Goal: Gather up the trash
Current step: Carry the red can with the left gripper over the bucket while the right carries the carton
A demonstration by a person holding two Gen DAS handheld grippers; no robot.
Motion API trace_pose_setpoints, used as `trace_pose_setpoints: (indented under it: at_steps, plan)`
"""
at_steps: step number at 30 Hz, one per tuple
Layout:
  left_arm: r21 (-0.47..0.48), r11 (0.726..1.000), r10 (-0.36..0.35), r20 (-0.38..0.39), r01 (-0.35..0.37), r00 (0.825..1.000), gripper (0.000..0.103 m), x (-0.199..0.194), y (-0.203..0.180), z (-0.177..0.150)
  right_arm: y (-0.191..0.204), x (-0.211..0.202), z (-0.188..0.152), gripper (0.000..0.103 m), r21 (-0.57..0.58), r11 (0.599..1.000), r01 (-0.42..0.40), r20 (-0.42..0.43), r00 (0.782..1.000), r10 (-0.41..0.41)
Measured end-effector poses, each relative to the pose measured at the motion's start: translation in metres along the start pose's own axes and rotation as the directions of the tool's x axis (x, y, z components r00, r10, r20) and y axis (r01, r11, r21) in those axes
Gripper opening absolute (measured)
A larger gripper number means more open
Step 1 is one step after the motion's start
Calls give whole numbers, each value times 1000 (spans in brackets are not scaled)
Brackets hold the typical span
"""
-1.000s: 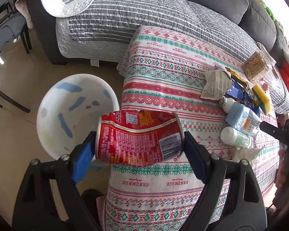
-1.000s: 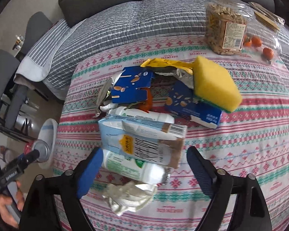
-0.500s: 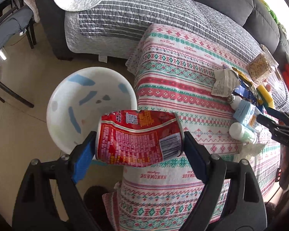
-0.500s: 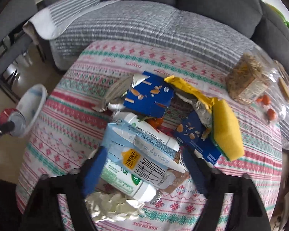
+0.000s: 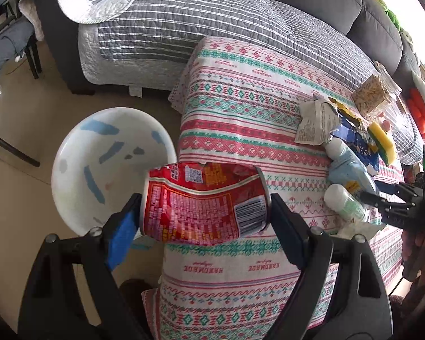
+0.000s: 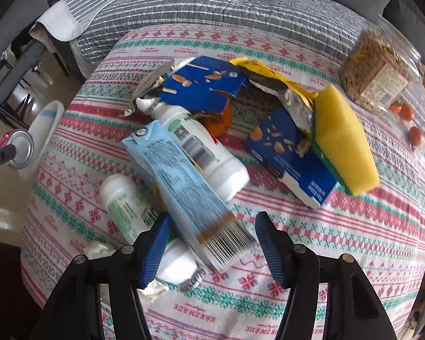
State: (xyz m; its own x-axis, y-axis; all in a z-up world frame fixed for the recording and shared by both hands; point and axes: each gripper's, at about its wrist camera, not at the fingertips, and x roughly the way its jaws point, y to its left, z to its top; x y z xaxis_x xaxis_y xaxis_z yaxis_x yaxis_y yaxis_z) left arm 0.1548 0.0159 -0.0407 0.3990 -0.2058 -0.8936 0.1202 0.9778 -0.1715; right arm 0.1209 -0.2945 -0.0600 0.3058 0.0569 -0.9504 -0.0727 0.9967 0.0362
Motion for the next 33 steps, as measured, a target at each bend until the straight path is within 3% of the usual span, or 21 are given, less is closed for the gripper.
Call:
trace_pose_setpoints:
  at_steps: [13, 17, 21, 29, 33]
  plan:
    - [-39, 999, 32, 10, -32, 999, 87, 0, 9, 0, 12, 2, 4, 65, -12, 1000, 4, 1, 1000, -4]
    - [-44, 998, 34, 18, -33, 999, 87, -3, 10, -2, 11, 2, 5, 55, -8, 1000, 2, -7, 1000, -2]
    - [-41, 998, 39, 29, -38, 999, 87, -5, 12, -2, 18, -15, 5, 42, -18, 1000, -24, 39, 999, 25]
    - [-83, 995, 63, 52, -59, 997, 87, -8, 23, 2, 17, -50, 12, 37, 56, 993, -104, 149, 984, 95]
    - [-106, 990, 99, 67, -92, 993, 87, -16, 35, 4, 30, -69, 29, 37, 70, 980, -187, 222, 961, 167]
